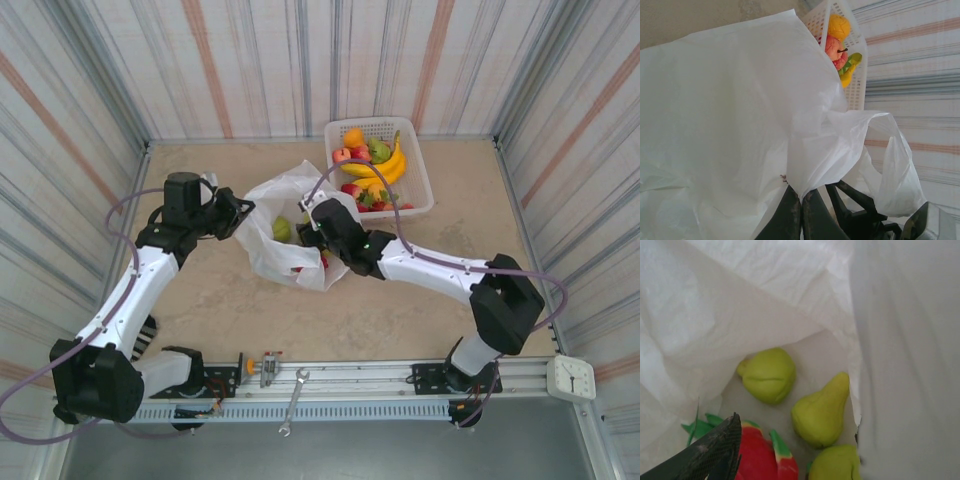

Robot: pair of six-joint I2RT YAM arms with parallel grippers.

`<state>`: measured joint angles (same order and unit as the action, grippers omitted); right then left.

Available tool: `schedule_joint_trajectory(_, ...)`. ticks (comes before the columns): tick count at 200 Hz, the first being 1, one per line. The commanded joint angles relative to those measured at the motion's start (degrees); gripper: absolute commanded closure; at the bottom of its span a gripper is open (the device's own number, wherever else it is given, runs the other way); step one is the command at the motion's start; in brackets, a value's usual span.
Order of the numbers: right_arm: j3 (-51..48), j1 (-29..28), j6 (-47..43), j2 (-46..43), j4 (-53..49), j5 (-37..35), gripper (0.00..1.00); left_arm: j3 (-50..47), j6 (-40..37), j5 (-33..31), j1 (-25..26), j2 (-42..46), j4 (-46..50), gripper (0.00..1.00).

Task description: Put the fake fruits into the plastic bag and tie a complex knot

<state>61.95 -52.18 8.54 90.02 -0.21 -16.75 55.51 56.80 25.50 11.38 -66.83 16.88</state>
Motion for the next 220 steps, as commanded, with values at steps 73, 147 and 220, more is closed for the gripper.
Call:
schedule_joint_trajectory(73, -8.16, -2.42, 5.94, -15.89, -15.69, -2.36, 0.25, 1.62, -0.45, -0.08, 0.15, -0.04, 0.19, 1.00)
schedule_joint_trajectory(147, -6.57, -0.78, 4.50, -27.87, -26.58, 2.76, 0.11, 2.24, -1.85, -1.44, -1.38, 0.99, 2.52, 1.00)
schedule_joint_trajectory(220, 3.09, 23.75, 1.28, -22.51, -38.46, 19.28, 0.11, 1.79, -2.66, -1.06, -3.54, 1.56, 3.81, 1.00)
